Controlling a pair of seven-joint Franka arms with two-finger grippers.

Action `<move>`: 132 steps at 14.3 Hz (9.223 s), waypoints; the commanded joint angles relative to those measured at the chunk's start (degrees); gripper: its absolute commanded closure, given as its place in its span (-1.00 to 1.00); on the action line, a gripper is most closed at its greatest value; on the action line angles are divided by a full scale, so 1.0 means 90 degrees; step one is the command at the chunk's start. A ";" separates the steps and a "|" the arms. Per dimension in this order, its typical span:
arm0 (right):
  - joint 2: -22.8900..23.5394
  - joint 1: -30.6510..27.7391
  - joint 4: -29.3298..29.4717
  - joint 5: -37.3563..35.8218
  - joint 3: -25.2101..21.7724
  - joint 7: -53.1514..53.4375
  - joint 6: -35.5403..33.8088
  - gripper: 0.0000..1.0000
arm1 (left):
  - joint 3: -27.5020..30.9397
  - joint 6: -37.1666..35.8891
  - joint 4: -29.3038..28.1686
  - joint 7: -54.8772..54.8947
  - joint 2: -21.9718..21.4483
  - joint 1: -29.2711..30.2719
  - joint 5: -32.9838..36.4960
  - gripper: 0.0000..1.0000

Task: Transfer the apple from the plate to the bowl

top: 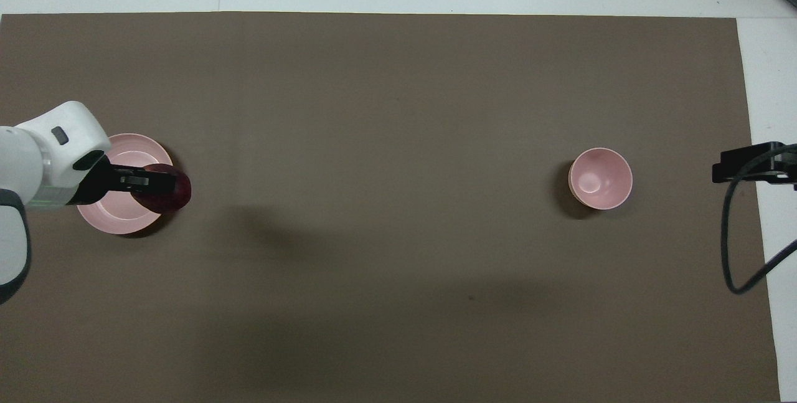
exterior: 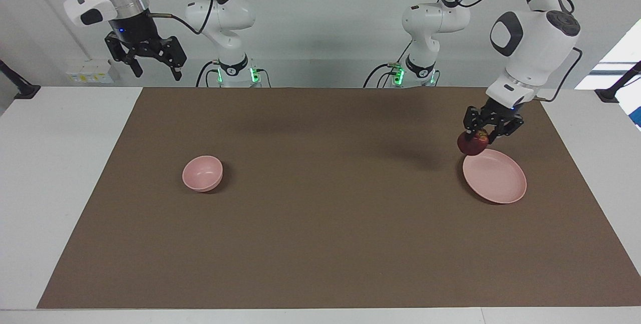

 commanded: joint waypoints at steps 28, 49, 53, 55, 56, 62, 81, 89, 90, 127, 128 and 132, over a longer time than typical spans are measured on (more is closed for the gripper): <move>0.1427 0.0989 -0.0612 0.6032 0.0066 0.6030 0.2357 -1.00 | -0.1497 0.3981 0.0053 -0.2091 -0.0055 -0.1634 -0.5668 1.00; 0.1720 0.2161 -0.0622 0.6216 0.0076 0.6615 0.3090 1.00 | -0.1468 0.3952 -0.0054 -0.2082 -0.0103 -0.1663 -0.5668 0.99; 0.1739 0.1966 -0.0583 0.6218 0.0076 0.6606 0.2894 1.00 | -0.1468 0.3933 -0.0054 -0.2043 -0.0103 -0.1625 -0.5658 0.64; 0.1758 0.1917 -0.0554 0.6159 0.0076 0.6558 0.2884 1.00 | -0.1468 0.3933 -0.0054 -0.2023 -0.0094 -0.1615 -0.5658 -0.53; 0.1759 0.1878 -0.0554 0.6140 0.0057 0.6490 0.2875 1.00 | -0.1458 0.3933 -0.0054 -0.2013 -0.0094 -0.1615 -0.5649 -0.72; 0.1680 0.1263 -0.0271 0.5010 0.0008 0.5661 0.2201 1.00 | -0.1419 0.3242 -0.0015 -0.2043 -0.0065 -0.1254 -0.5483 -1.00; 0.2032 -0.0035 -0.2437 0.0651 -0.0002 -0.0803 0.4231 1.00 | -0.1409 -0.1514 0.1887 -0.1546 0.0473 0.0709 0.1148 -1.00; 0.2090 -0.0114 -0.2507 0.0661 -0.0002 -0.1021 0.4261 1.00 | -0.0330 -0.3663 0.3460 -0.0421 0.0473 0.0421 0.1158 -1.00; 0.2091 -0.0115 -0.2507 0.0651 -0.0002 -0.1021 0.4261 1.00 | 0.0042 -0.3839 0.3626 -0.0412 0.0473 0.0156 0.1149 -1.00; 0.1321 0.0129 -0.1325 -0.0149 0.0037 -0.0045 0.2789 -1.00 | 0.0427 -0.4681 0.4028 -0.0295 0.0404 -0.0150 0.1109 -1.00; 0.1077 0.0139 -0.1315 -0.0159 0.0037 -0.0044 0.2564 -1.00 | 0.0427 -0.4681 0.4038 -0.0304 0.0404 -0.0150 0.1109 -1.00; 0.0353 0.0071 -0.0976 -0.0188 -0.0002 -0.0132 0.1364 -1.00 | 0.0417 -0.4681 0.4038 -0.0295 0.0404 -0.0159 0.1109 -1.00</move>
